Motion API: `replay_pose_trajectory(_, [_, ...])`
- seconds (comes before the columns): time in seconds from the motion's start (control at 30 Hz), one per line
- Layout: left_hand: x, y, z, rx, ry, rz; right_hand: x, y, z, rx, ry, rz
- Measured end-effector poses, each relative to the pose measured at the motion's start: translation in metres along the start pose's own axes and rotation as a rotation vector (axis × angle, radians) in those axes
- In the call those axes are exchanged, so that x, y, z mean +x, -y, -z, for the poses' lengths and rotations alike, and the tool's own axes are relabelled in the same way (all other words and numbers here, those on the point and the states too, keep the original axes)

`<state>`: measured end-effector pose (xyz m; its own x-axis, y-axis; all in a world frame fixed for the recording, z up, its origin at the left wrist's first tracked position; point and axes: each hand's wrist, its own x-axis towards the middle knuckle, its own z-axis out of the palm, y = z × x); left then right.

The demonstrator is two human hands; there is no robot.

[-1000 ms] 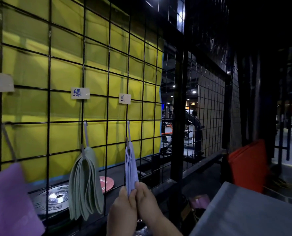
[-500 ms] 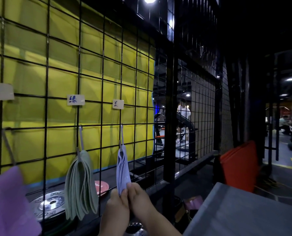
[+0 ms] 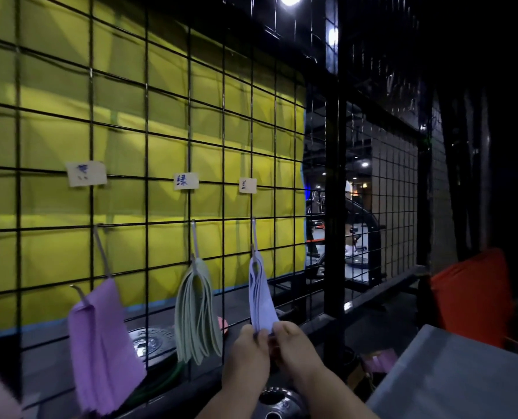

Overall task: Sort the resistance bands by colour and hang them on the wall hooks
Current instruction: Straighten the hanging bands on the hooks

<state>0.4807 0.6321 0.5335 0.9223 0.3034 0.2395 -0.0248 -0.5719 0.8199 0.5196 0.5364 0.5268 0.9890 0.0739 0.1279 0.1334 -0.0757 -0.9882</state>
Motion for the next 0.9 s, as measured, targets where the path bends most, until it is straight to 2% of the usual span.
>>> replay_pose_trajectory(0.07, [-0.002, -0.001, 0.003, 0.006, 0.0, 0.016, 0.0, -0.001, -0.002, -0.01, -0.025, 0.006])
replay_pose_trajectory(0.17, [-0.007, 0.002, 0.007, 0.052, 0.023, 0.057, 0.004, -0.004, -0.004, -0.182, -0.095, 0.037])
replay_pose_trajectory(0.3, [-0.025, 0.012, 0.019, 0.117, 0.097, -0.002, -0.008, -0.001, -0.006, -0.131, -0.193, 0.057])
replay_pose_trajectory(0.37, [-0.038, 0.017, 0.027, 0.126, 0.049, -0.084, -0.015, 0.0, -0.009, -0.069, -0.26, 0.059])
replay_pose_trajectory(0.47, [-0.057, 0.017, 0.042, 0.046, -0.134, -0.213, -0.028, 0.0, -0.018, -0.084, -0.328, 0.11])
replay_pose_trajectory(0.63, [-0.062, 0.008, 0.075, -0.133, -0.517, -0.398, -0.042, 0.014, -0.039, -0.266, -0.189, 0.394])
replay_pose_trajectory(0.7, [-0.056, 0.007, 0.088, -0.149, -0.711, -0.418, -0.045, 0.026, -0.049, -0.29, -0.081, 0.482])
replay_pose_trajectory(0.77, [-0.049, 0.009, 0.097, -0.115, -0.83, -0.4, -0.048, 0.037, -0.057, -0.29, -0.001, 0.537])
replay_pose_trajectory(0.83, [-0.045, 0.008, 0.102, -0.12, -0.773, -0.359, -0.049, 0.044, -0.064, -0.31, 0.056, 0.586])
replay_pose_trajectory(0.9, [-0.045, 0.007, 0.102, -0.184, -0.622, -0.299, -0.05, 0.048, -0.069, -0.329, 0.097, 0.623])
